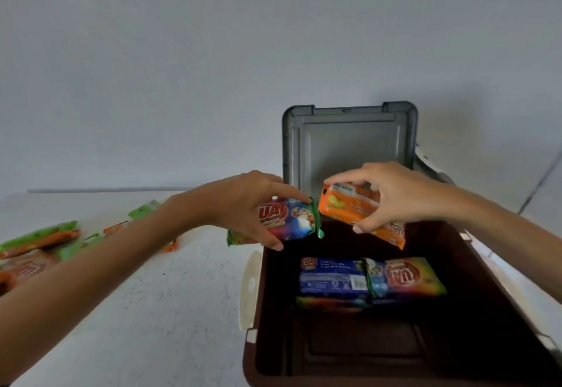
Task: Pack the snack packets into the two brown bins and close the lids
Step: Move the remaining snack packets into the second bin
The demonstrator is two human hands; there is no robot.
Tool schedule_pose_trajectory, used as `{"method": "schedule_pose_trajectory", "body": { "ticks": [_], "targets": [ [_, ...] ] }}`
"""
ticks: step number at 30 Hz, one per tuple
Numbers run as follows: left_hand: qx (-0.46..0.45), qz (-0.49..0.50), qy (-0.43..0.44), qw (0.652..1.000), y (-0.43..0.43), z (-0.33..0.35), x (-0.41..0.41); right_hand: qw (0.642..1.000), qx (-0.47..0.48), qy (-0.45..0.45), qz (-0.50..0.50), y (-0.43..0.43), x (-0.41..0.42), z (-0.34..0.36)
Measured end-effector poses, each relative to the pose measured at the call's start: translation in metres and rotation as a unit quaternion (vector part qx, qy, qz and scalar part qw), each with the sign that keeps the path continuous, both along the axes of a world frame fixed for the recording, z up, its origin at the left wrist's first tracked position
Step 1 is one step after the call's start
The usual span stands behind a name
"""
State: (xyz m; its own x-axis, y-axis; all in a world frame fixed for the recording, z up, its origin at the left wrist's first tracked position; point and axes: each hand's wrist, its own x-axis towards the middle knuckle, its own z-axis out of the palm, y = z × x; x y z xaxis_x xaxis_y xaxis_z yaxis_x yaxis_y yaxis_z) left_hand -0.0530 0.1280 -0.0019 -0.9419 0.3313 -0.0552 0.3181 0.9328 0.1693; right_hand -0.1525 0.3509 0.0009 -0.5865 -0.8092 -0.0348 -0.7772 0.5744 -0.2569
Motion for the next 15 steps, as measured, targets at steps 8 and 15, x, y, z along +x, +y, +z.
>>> {"method": "schedule_pose_trajectory", "body": {
  "ticks": [8,15],
  "targets": [
    [-0.035,-0.039,-0.016,0.998,0.064,-0.046,-0.020,0.996,0.083,0.007,-0.002,0.055,-0.003,-0.048],
    [-0.134,-0.062,0.020,0.989,0.096,-0.084,-0.022,0.991,0.093,0.089,0.038,0.066,0.008,-0.082]
  ]
}}
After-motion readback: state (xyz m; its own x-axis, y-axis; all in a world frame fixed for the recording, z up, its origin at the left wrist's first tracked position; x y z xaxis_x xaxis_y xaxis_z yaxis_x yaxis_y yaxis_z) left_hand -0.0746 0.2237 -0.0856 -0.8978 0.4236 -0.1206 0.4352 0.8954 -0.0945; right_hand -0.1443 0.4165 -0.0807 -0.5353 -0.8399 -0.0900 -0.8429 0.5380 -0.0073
